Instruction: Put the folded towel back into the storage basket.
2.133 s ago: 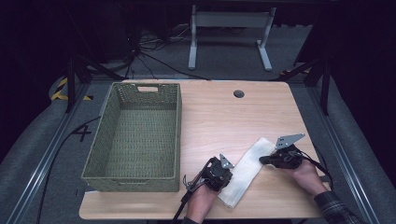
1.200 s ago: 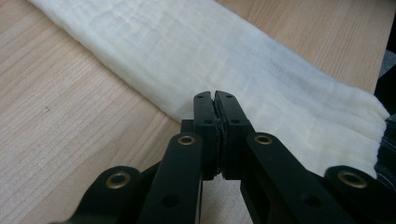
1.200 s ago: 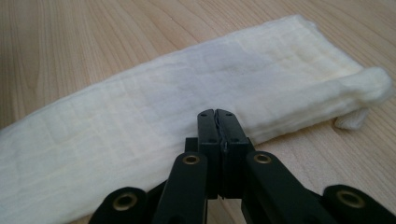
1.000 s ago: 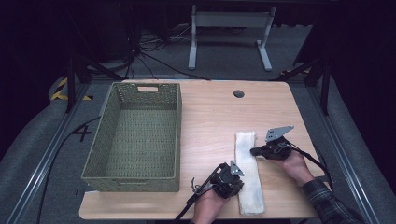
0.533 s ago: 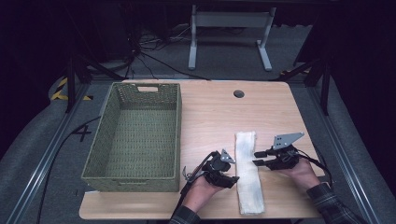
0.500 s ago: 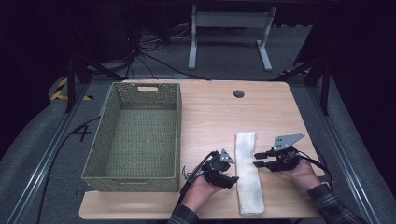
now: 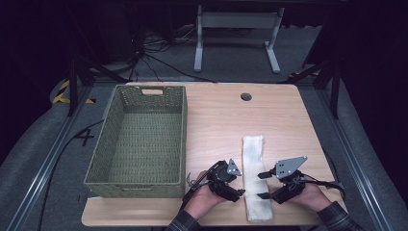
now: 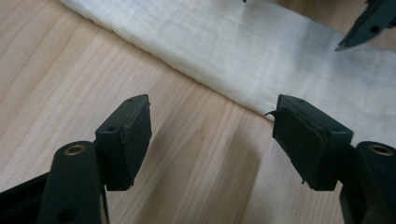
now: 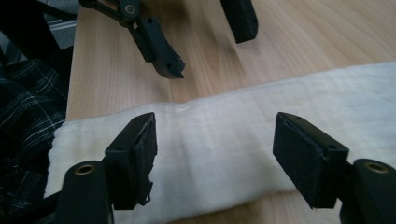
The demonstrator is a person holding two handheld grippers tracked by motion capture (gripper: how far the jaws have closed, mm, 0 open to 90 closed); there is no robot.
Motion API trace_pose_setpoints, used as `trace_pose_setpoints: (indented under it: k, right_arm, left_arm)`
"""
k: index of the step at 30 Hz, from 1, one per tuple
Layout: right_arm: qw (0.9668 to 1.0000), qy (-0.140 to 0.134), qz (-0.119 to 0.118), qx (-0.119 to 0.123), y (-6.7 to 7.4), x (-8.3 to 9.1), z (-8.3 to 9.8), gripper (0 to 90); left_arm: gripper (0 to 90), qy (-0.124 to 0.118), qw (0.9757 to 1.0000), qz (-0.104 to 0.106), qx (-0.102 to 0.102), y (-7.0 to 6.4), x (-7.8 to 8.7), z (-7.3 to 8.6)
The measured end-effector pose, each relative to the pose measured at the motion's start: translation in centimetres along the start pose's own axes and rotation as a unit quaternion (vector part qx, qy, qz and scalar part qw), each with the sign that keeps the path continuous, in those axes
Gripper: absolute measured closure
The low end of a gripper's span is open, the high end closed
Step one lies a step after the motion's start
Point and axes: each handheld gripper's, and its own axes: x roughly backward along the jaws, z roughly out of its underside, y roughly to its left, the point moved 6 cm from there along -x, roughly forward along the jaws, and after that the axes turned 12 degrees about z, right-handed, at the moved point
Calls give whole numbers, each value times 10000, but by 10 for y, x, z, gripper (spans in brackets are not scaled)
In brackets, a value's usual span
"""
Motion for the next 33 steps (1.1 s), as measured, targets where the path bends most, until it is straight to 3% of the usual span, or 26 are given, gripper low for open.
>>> trace_pose_setpoints:
  k: [10,15,18,21,26,29,30,32,33]
  right_arm:
    - [9992,88,-248,314,14,-16,3,195]
    - [9982,179,-88,574,19,-22,8,184]
    - [9983,159,-14,558,19,-22,8,211]
    - [9986,154,9,497,19,-20,9,275]
    - [9988,147,-38,463,20,-15,9,514]
    - [9985,132,-150,504,23,-13,9,661]
    - [9985,132,-150,504,23,-13,9,661]
    - [9981,128,-320,505,27,-12,10,797]
    - [9980,134,-365,490,28,-12,10,808]
  left_arm:
    - [287,-37,10000,18,42,1,1,0]
    - [287,-19,10000,23,62,2,1,0]
    - [287,-5,10000,18,67,3,0,1]
    - [288,1,10000,26,87,3,0,1]
    - [293,-34,9999,39,119,4,1,1]
    - [297,-24,9999,49,129,3,1,1]
    - [298,-24,9999,49,129,3,1,1]
    - [302,-41,9999,66,99,3,1,0]
    - [305,-31,9999,83,98,3,1,-1]
